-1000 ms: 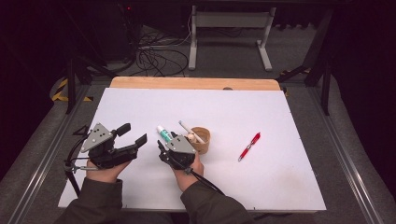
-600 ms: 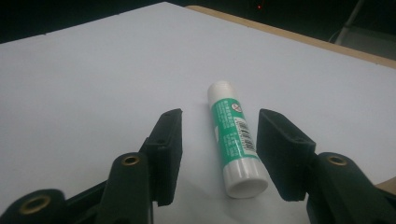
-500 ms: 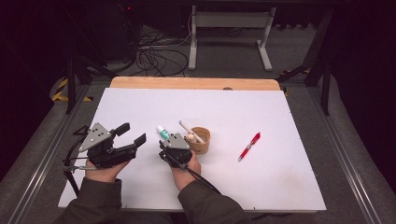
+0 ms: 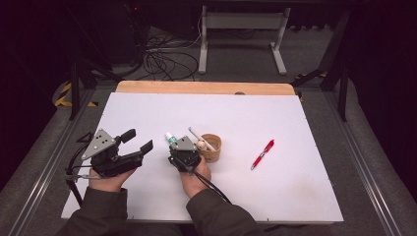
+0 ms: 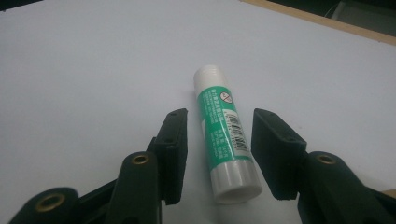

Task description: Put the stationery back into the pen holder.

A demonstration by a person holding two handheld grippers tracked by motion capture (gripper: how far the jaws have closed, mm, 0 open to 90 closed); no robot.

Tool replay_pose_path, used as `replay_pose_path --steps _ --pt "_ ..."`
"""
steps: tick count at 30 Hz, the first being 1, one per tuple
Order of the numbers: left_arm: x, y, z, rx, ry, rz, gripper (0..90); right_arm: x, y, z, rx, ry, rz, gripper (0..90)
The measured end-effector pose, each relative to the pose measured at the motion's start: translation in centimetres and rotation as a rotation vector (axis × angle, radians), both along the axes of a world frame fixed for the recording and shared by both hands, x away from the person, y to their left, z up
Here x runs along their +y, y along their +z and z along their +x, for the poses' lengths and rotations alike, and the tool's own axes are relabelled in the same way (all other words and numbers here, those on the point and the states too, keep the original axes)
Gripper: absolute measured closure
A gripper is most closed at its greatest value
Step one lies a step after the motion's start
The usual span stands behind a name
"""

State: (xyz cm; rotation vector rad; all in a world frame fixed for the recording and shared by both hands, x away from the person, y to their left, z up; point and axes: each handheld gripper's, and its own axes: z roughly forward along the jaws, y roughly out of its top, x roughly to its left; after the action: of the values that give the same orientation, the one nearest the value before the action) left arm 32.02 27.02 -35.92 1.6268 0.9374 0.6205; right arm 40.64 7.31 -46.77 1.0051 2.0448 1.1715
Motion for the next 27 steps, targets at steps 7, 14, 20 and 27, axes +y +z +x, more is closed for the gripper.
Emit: replay_pose_path --steps 7,14,20,27 --pt "-0.01 -0.02 0.03 -0.002 -0.001 0.002 28.1 0.26 -0.03 0.39 0.026 -0.003 -0.014 57.1" --pt "0.02 -0.02 0.02 0.003 0.001 0.000 28.1 0.52 -0.07 0.63 0.039 -0.003 -0.029 57.9" --pt "0.02 -0.01 0.02 0.001 0.000 0.000 28.1 0.64 -0.09 0.72 0.048 0.005 -0.038 60.2" --pt "-0.02 -0.04 0.05 -0.002 -0.002 0.001 28.1 0.72 -0.12 0.76 0.056 0.016 -0.044 61.7"
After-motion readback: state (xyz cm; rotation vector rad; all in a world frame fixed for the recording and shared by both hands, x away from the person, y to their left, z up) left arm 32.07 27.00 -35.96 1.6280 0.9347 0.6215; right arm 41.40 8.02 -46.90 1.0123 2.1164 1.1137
